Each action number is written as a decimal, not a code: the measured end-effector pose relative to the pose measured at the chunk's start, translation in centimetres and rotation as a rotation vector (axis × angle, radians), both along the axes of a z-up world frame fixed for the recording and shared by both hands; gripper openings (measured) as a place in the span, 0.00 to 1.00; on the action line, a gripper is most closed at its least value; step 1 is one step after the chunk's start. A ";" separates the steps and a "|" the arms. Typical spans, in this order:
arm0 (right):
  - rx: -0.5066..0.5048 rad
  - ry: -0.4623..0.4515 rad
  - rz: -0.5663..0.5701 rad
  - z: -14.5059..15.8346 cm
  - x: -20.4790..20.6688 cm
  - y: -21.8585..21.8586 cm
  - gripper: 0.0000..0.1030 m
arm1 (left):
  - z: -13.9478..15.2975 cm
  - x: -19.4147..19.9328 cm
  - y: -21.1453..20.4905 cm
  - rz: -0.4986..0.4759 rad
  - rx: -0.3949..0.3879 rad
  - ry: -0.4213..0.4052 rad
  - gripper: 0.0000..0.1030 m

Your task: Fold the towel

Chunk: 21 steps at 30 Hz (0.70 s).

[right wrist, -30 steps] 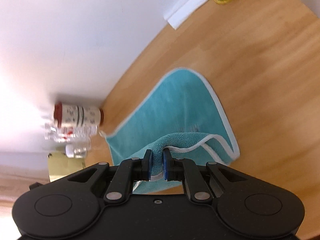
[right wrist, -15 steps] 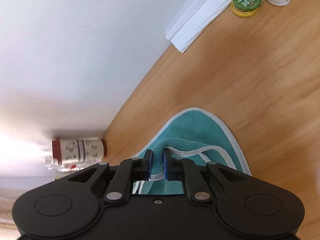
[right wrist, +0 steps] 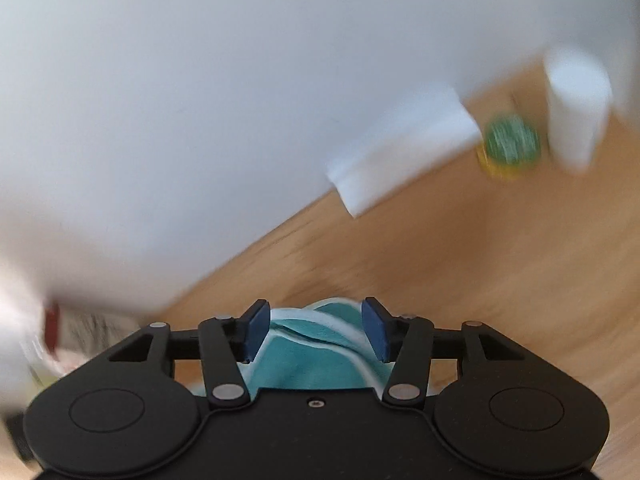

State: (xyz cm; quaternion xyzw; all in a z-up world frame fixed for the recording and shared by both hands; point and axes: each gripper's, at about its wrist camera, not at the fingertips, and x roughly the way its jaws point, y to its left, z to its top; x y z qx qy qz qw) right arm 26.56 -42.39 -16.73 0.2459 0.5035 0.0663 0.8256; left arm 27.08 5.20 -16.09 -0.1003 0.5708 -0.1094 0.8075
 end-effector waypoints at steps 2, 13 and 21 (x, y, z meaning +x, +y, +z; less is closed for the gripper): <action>-0.120 -0.032 0.103 0.6 -0.2 1.3 0.55 | 0.4 -0.9 -0.4 -0.098 0.035 -0.033 0.52; -0.504 -0.249 0.661 0.6 -2.4 9.8 0.47 | -0.1 -5.3 -3.7 -0.418 0.150 -0.123 0.60; -0.566 -0.211 0.755 -2.3 0.4 11.6 0.29 | -1.0 -4.7 -3.3 -0.413 0.166 -0.139 0.60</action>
